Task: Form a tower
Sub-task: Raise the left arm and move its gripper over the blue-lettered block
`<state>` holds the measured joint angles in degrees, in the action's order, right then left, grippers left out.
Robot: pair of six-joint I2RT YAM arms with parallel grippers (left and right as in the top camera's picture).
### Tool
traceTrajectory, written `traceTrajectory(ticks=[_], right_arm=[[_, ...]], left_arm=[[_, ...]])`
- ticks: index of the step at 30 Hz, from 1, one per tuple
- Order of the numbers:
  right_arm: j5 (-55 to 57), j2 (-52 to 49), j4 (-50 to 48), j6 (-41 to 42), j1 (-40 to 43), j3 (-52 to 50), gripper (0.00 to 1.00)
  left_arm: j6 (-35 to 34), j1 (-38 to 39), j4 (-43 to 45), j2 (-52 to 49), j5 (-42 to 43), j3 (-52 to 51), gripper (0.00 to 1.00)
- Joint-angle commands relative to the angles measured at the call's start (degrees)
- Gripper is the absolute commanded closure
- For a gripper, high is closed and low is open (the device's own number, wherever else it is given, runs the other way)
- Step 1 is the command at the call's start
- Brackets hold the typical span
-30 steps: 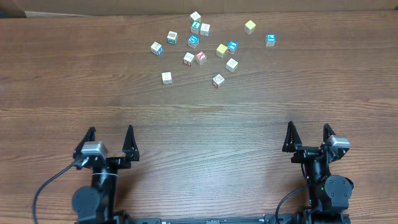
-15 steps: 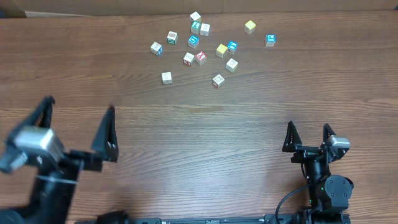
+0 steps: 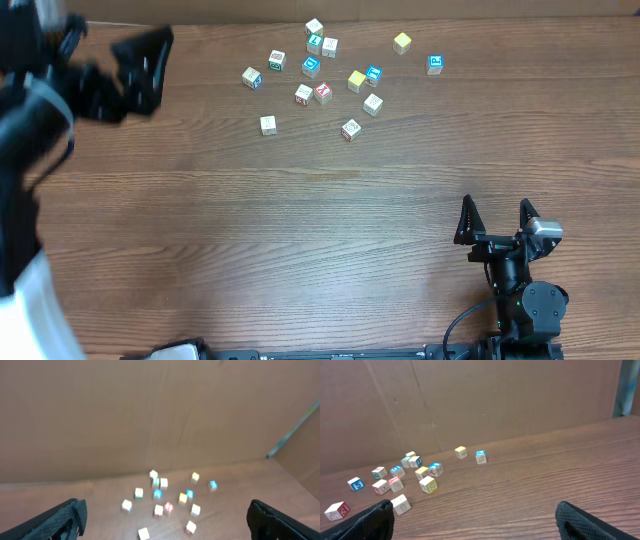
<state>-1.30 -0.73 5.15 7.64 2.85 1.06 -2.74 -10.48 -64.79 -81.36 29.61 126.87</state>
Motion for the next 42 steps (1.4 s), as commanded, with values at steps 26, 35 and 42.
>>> traceTrajectory(ticks=[26,35,42], right_arm=[[-0.31,0.57,-0.37,-0.24,-0.22,-0.59,0.0],[-0.31,0.57,-0.35,-0.24,-0.22,-0.59,0.0],[-0.31,0.57,-0.35,-0.24,-0.22,-0.59,0.0]], left_arm=[[-5.68,18.84,6.08,-37.11,-17.11,4.11,0.94],[-5.86,26.67,9.18,-47.78,-22.82,4.11,0.79],[-6.32,28.37,14.08,-53.31,-25.83,4.11,0.59]])
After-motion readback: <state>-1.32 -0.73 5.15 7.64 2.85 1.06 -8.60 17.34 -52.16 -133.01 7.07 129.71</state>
